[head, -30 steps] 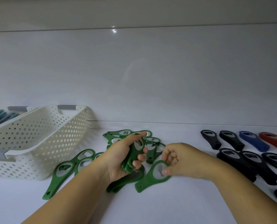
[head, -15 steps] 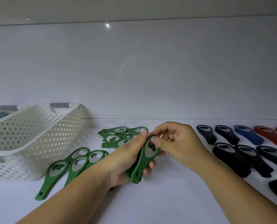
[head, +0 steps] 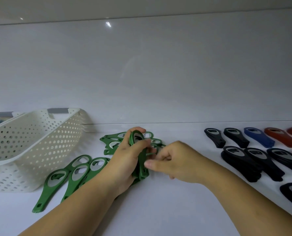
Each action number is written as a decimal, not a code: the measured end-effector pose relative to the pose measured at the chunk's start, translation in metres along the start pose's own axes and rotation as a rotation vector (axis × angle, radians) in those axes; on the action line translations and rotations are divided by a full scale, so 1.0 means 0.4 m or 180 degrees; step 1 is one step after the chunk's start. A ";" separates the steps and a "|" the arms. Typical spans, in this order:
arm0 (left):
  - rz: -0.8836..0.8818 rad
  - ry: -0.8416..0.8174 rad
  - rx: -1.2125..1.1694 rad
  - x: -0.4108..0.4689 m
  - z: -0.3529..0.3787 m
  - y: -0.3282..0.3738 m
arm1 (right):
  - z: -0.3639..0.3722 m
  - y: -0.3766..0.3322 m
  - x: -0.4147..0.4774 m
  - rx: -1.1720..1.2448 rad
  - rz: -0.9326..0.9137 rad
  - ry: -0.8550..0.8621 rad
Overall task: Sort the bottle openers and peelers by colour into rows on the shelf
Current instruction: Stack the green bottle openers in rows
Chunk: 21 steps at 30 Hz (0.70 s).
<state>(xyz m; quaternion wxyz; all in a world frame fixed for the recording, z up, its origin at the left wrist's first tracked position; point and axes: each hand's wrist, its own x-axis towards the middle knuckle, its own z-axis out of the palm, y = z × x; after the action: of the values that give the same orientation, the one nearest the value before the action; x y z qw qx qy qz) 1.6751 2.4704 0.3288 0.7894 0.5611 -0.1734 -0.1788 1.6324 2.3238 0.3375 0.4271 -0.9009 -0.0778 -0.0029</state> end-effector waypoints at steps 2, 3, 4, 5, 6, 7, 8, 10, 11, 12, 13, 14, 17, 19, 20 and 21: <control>0.0075 0.0012 0.0159 -0.005 0.009 -0.007 | 0.020 -0.006 -0.001 0.0137 0.0078 -0.0357; 0.0113 0.0010 0.0283 -0.007 0.012 -0.011 | 0.029 -0.006 0.001 0.0241 0.0135 -0.0439; 0.0155 -0.0002 0.0412 -0.008 0.013 -0.015 | 0.036 -0.004 0.005 0.0382 0.0192 -0.0460; 0.0200 -0.0021 0.0523 -0.010 0.014 -0.017 | 0.040 -0.001 0.009 0.0533 0.0242 -0.0447; 0.0247 -0.0052 0.0608 -0.011 0.013 -0.018 | 0.043 0.001 0.013 0.0666 0.0260 -0.0426; 0.0304 -0.0088 0.0700 -0.013 0.013 -0.018 | 0.045 0.002 0.016 0.0775 0.0240 -0.0405; 0.0374 -0.0123 0.0826 -0.015 0.014 -0.017 | 0.046 0.005 0.018 0.0847 0.0168 -0.0414; 0.0553 -0.0178 0.1102 -0.019 0.020 -0.018 | 0.050 0.011 0.024 0.0962 -0.0023 -0.0446; 0.0652 -0.0193 0.1177 -0.021 0.023 -0.019 | 0.052 0.014 0.025 0.1030 -0.0120 -0.0471; 0.0736 -0.0194 0.1217 -0.022 0.025 -0.020 | 0.052 0.015 0.025 0.1073 -0.0195 -0.0501; 0.0804 -0.0203 0.1254 -0.023 0.026 -0.021 | 0.051 0.016 0.024 0.1105 -0.0240 -0.0529; 0.0841 -0.0239 0.1305 -0.024 0.025 -0.021 | 0.048 0.017 0.023 0.1108 -0.0276 -0.0542; 0.0763 -0.0485 0.1365 -0.025 0.018 -0.019 | 0.026 0.021 0.023 0.1138 -0.0322 -0.0541; 0.0708 -0.0617 0.1251 -0.021 0.007 -0.018 | 0.008 0.032 0.024 0.0979 -0.0229 -0.0522; 0.0716 -0.0654 0.1249 -0.018 -0.001 -0.019 | 0.001 0.038 0.025 0.0814 -0.0138 -0.0489; 0.0746 -0.0694 0.1304 -0.016 -0.007 -0.018 | -0.005 0.044 0.025 0.0635 -0.0047 -0.0453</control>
<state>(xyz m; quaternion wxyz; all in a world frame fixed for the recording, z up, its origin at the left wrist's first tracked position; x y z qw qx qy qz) 1.6703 2.4735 0.3206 0.6512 0.6628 -0.3538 -0.1066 1.6449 2.3127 0.3258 0.5080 -0.8512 -0.1145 0.0657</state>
